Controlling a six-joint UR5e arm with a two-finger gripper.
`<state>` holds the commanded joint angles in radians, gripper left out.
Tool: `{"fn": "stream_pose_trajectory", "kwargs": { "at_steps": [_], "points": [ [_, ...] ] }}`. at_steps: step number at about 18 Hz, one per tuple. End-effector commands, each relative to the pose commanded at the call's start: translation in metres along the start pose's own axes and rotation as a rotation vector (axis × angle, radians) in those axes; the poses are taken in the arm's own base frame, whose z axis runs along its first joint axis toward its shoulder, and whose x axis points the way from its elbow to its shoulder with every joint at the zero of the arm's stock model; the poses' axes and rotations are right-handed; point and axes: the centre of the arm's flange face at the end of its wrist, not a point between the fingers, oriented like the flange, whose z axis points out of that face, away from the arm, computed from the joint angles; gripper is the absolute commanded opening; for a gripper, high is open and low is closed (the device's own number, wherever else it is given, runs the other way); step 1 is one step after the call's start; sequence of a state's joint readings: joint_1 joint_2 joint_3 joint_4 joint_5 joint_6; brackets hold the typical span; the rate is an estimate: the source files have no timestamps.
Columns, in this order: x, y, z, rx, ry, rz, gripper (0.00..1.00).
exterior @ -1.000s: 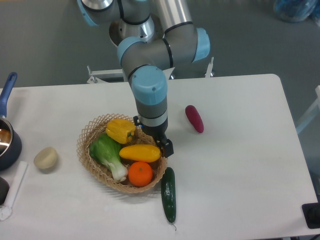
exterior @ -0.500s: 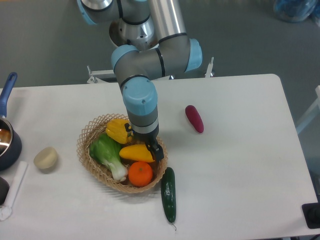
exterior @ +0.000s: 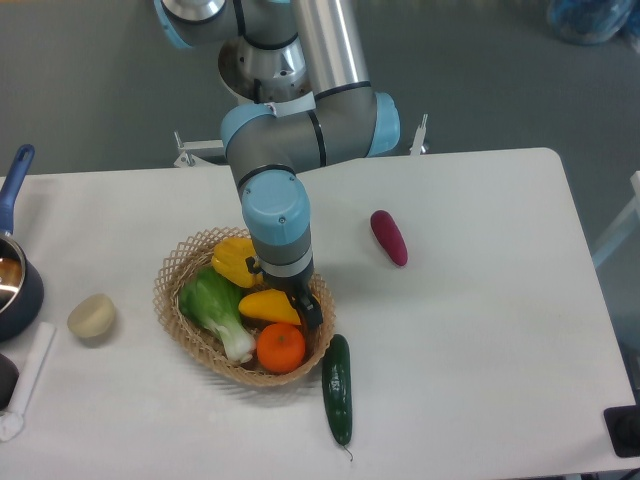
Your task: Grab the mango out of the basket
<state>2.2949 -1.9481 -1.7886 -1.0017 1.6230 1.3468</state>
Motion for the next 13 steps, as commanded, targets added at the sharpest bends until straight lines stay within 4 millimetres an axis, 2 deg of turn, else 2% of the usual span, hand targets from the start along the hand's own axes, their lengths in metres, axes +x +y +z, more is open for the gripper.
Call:
{"fn": "stream_pose_trajectory", "kwargs": {
  "at_steps": [13],
  "points": [
    [-0.003, -0.003, 0.012, -0.006, 0.016, -0.047, 1.00]
  ]
}}
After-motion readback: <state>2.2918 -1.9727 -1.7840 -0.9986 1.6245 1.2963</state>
